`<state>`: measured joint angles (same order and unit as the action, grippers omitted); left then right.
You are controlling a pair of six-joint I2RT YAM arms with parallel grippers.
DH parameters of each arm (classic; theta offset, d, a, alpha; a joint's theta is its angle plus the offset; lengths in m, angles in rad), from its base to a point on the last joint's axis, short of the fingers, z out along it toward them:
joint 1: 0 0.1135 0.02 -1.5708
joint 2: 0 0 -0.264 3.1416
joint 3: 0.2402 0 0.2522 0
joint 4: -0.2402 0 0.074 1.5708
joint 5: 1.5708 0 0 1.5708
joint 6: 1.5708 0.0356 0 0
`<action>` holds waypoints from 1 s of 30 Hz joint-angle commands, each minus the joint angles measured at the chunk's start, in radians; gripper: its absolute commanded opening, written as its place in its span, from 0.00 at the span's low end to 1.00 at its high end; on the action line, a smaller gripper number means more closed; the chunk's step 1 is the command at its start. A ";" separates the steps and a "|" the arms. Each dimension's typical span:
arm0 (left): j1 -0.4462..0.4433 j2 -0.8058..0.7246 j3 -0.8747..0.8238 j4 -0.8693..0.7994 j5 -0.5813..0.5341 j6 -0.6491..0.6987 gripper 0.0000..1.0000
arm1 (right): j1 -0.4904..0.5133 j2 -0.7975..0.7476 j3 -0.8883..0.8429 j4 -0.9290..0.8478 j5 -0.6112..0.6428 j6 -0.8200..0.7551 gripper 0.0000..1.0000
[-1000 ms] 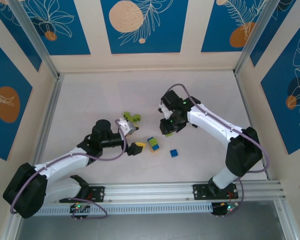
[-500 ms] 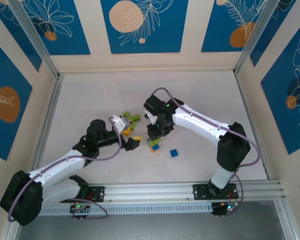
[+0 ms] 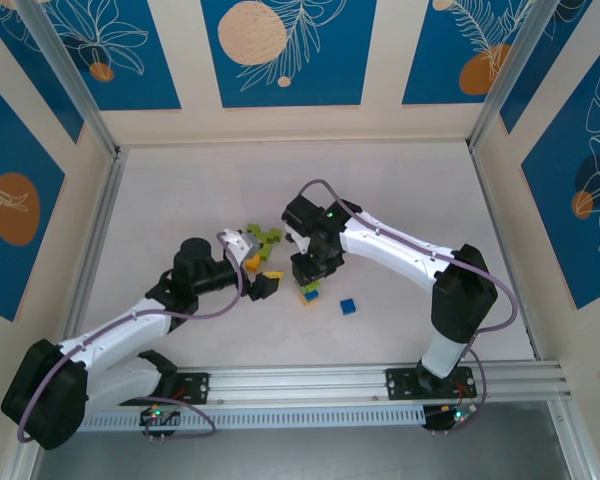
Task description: Assemble a carrot with lego
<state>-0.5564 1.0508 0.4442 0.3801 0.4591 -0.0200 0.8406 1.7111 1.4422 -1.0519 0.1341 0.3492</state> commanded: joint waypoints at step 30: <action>0.011 0.018 0.029 -0.008 0.028 -0.006 0.99 | 0.018 0.054 -0.041 -0.030 -0.009 0.039 0.32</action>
<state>-0.5560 1.0695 0.4477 0.3771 0.4633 -0.0200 0.8490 1.7264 1.4250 -1.0344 0.1238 0.3721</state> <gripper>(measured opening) 0.994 0.322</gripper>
